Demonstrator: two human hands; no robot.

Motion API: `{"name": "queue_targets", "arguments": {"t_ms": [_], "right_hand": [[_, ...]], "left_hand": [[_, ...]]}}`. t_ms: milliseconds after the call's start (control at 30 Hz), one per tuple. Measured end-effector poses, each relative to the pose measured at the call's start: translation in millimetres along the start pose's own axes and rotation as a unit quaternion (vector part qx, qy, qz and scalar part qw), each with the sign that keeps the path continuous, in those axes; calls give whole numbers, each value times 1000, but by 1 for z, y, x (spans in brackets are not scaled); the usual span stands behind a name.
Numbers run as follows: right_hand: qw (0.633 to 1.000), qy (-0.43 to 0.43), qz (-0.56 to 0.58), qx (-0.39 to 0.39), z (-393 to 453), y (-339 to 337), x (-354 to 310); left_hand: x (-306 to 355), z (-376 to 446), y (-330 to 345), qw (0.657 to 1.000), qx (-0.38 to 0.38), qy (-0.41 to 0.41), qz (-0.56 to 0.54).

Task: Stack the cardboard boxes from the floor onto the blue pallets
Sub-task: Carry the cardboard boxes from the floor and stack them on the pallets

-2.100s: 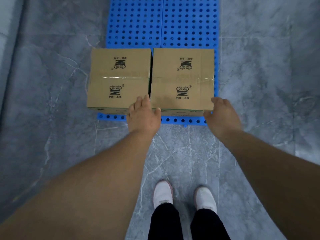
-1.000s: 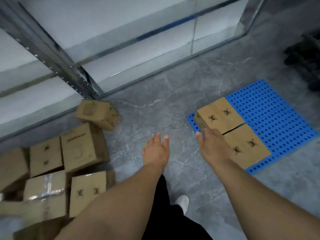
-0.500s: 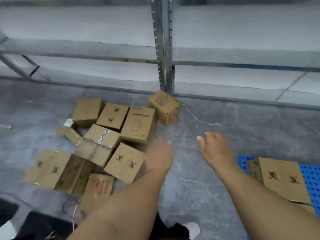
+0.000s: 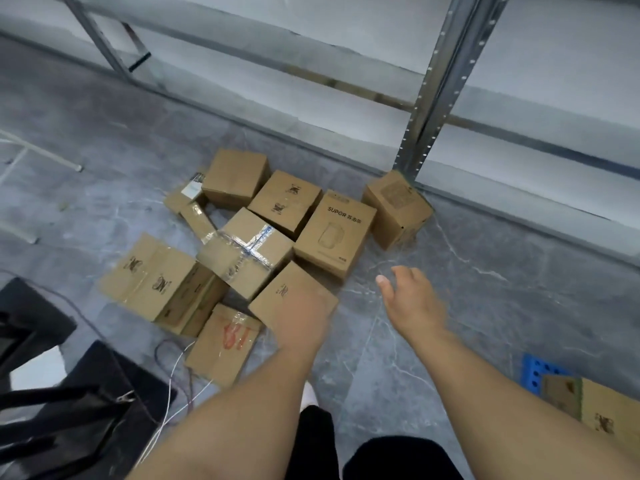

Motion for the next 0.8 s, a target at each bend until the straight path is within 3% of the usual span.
{"name": "queue_targets", "arguments": {"t_ms": [267,800], "right_hand": [[994,-29,-21,-99,54,80,-10],[963,-36,-113,-244,191,276,88]], "left_hand": [[-59,49,44,982,0,-129,-136],[-137,166,220,899,-16,-354,-257]]}}
Point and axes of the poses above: each hand's wrist, its own z-axis towards the middle knuckle, its own y-axis out of the palm, x = y × z, the point moved 3 cm from there along z, towards the middle knuckle, and after that the axes turned 13 degrees about z, right-handed, at the moved point
